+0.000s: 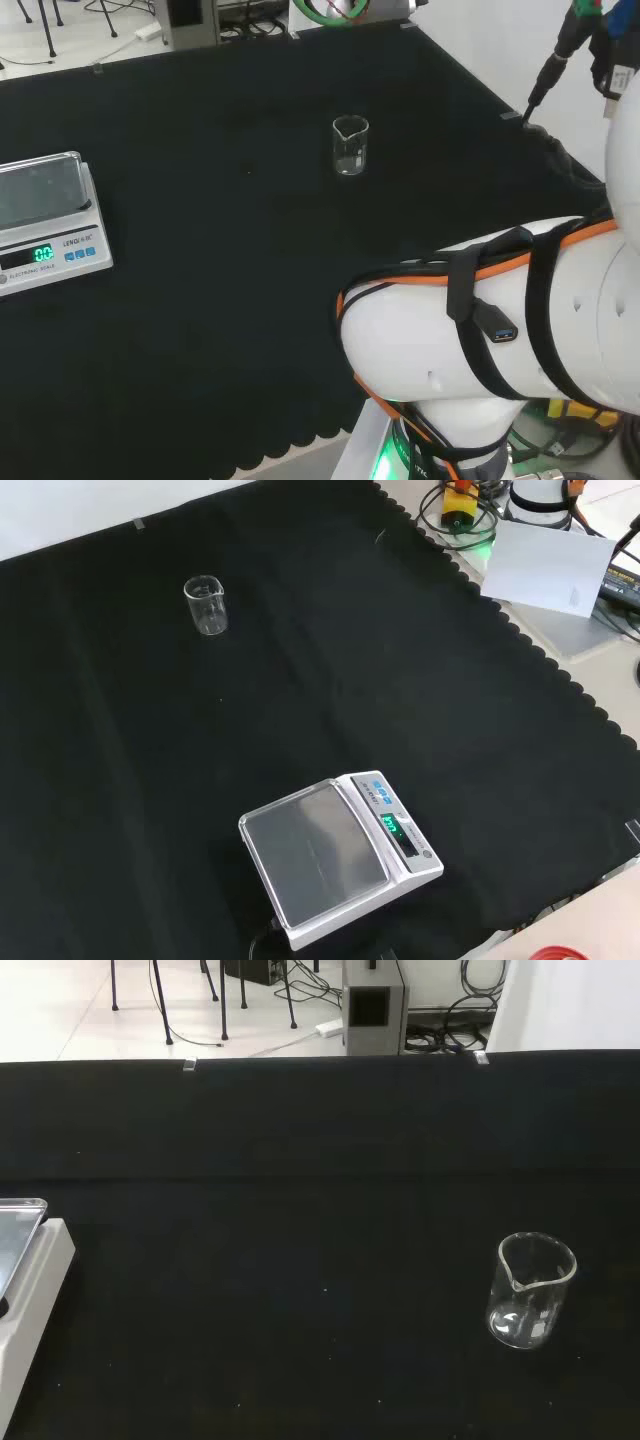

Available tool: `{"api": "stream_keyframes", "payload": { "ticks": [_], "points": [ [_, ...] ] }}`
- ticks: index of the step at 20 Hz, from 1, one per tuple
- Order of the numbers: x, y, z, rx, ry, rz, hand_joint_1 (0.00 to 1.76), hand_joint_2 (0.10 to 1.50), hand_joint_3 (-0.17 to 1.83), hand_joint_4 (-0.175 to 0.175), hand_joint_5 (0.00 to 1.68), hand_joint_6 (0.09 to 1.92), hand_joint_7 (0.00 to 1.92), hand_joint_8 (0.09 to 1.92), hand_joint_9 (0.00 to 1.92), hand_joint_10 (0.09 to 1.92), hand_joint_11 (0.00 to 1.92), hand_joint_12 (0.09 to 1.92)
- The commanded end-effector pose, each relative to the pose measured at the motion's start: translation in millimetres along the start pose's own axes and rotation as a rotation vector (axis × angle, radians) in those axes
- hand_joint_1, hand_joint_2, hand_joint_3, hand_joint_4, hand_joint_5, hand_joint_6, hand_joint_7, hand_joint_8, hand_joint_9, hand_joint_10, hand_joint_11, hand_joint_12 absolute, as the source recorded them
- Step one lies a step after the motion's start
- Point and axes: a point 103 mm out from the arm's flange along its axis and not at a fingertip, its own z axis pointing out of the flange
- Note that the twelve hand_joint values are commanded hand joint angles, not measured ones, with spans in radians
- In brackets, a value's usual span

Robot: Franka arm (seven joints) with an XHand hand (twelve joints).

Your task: Pick up the beaker.

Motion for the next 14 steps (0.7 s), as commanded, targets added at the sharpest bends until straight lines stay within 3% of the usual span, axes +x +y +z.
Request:
{"api": "stream_keyframes", "payload": {
  "ticks": [1,3,7,10,12,14],
  "points": [
    [-64,-59,-118,-0.076,-0.09,0.142,0.5,0.7,0.05,0.046,0.11,0.09,0.13,0.74,0.2,0.84,0.04,1.47],
    [-74,-58,-126,-0.077,-0.092,0.154,0.49,0.71,0.05,0.062,0.13,0.09,0.14,0.7,0.16,0.83,0.01,1.47],
    [-89,-40,-109,-0.074,-0.085,0.165,0.49,0.71,0.05,0.067,0.14,0.09,0.14,0.69,0.15,0.83,0.0,1.47],
    [-112,-18,-72,-0.057,-0.064,0.18,0.49,0.71,0.05,0.067,0.13,0.09,0.12,0.68,0.15,0.83,0.0,1.47],
    [-130,4,-29,-0.018,-0.058,0.184,0.5,0.71,0.05,0.067,0.12,0.09,0.1,0.67,0.15,0.83,0.0,1.47],
    [-133,24,10,0.017,-0.067,0.19,0.5,0.71,0.05,0.068,0.12,0.09,0.08,0.66,0.15,0.83,0.0,1.47]
  ]
}}
